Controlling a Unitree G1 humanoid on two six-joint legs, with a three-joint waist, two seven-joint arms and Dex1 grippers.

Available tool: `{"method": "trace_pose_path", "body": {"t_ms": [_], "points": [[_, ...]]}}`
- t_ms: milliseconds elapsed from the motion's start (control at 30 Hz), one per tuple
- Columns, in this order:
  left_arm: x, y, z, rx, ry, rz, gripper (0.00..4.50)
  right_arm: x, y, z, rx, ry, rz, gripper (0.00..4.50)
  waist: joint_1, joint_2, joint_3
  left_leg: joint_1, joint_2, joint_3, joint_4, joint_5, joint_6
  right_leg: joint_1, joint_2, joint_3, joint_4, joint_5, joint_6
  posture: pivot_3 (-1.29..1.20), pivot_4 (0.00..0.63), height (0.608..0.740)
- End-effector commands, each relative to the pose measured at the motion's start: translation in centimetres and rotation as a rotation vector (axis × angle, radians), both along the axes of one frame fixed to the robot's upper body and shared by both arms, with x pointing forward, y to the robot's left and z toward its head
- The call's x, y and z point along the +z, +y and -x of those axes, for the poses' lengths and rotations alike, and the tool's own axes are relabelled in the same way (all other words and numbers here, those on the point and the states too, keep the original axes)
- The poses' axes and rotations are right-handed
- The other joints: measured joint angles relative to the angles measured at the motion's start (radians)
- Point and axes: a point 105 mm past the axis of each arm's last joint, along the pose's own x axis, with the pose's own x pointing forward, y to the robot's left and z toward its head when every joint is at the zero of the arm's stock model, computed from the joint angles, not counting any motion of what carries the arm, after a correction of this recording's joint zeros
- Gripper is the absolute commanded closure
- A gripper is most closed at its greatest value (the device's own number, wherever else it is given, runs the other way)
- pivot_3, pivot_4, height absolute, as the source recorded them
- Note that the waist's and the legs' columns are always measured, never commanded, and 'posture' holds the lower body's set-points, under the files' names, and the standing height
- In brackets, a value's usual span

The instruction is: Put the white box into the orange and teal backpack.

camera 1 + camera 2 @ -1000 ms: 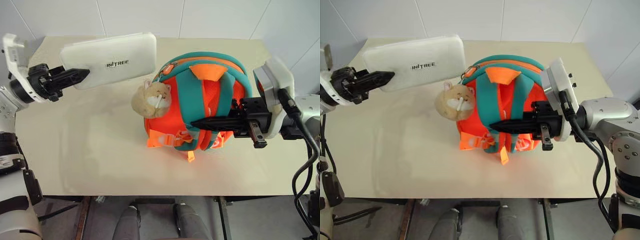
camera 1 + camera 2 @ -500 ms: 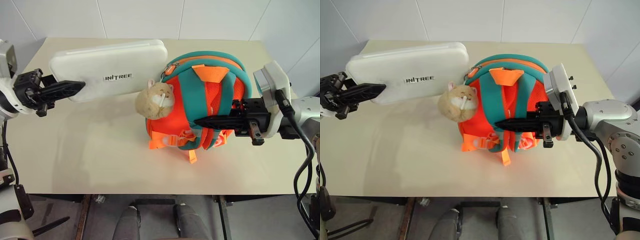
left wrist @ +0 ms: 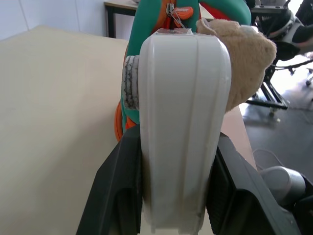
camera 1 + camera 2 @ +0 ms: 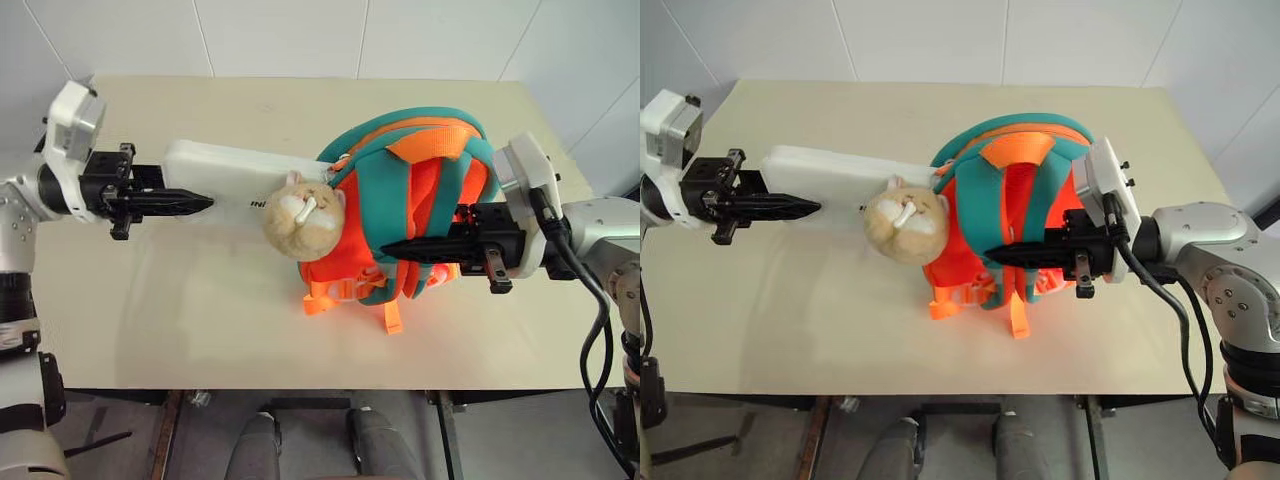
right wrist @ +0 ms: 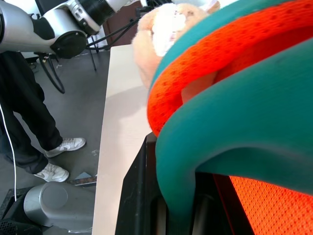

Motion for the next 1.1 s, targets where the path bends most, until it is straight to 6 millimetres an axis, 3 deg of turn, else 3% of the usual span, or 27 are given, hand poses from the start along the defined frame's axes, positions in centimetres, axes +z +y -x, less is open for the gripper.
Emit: {"method": "trace_pose_path", "body": {"t_ms": [33,133,233,367,467,567,1000,1100], "points": [[0.7,-1.1,-0.8,-0.002,-0.107,-0.102,3.25,1.0,0.2,0.2,0.013,-0.062,-0.022,4.50,-0.001,0.000,0.000,0.000,0.000,0.000,0.000,0.000,0.000,0.000,0.000,0.000,0.000,0.000,0.000,0.00,0.150,0.740],[1.7,-3.1,-1.8,0.003,-0.252,-0.095,3.26,0.9,0.4,0.1,0.014,-0.063,-0.024,4.50,0.002,0.000,0.000,0.000,0.000,0.000,0.000,0.000,0.000,0.000,0.000,0.000,0.000,0.000,0.000,0.00,0.150,0.740],[1.3,-4.5,-2.8,0.012,-0.286,-0.132,3.26,0.8,0.5,0.0,0.013,-0.065,-0.027,4.50,0.004,0.000,0.000,-0.001,0.000,0.000,0.003,0.000,0.000,0.000,0.000,0.000,0.001,0.000,0.001,0.00,0.150,0.740],[0.3,-6.0,-3.4,0.012,-0.216,-0.145,3.26,0.8,0.6,0.0,0.013,-0.067,-0.032,4.50,-0.001,0.000,0.000,-0.001,0.000,0.000,0.004,-0.001,0.001,0.001,0.000,0.000,0.002,0.001,0.001,0.00,0.150,0.740],[-1.9,-7.5,-5.0,0.047,-0.121,-0.201,3.26,0.7,0.8,-0.2,0.012,-0.067,-0.034,4.50,0.002,0.000,0.000,0.000,0.000,-0.001,0.005,0.000,0.001,0.001,0.001,0.000,0.003,0.001,0.001,0.00,0.150,0.740],[-2.9,-9.2,-5.7,0.048,-0.065,-0.194,3.26,0.7,0.9,-0.2,0.014,-0.066,-0.037,4.50,0.003,0.000,0.000,0.000,-0.001,-0.001,0.007,-0.001,0.001,0.003,0.001,0.000,0.003,0.001,0.002,0.00,0.150,0.740],[-2.5,-13.8,-7.8,0.086,-0.072,-0.056,3.26,0.5,1.4,-0.2,0.014,-0.065,-0.056,4.50,0.007,0.000,0.000,0.000,-0.001,-0.002,0.008,-0.001,0.002,0.004,0.000,0.000,0.003,0.002,0.003,0.00,0.150,0.740],[-2.9,-14.1,-7.8,0.072,-0.045,-0.059,2.29,0.6,1.5,-0.2,0.015,-0.065,-0.062,4.50,0.013,0.000,0.000,0.000,-0.001,-0.002,0.009,-0.001,0.002,0.004,0.000,0.000,0.003,0.002,0.004,0.00,0.150,0.740]]}}
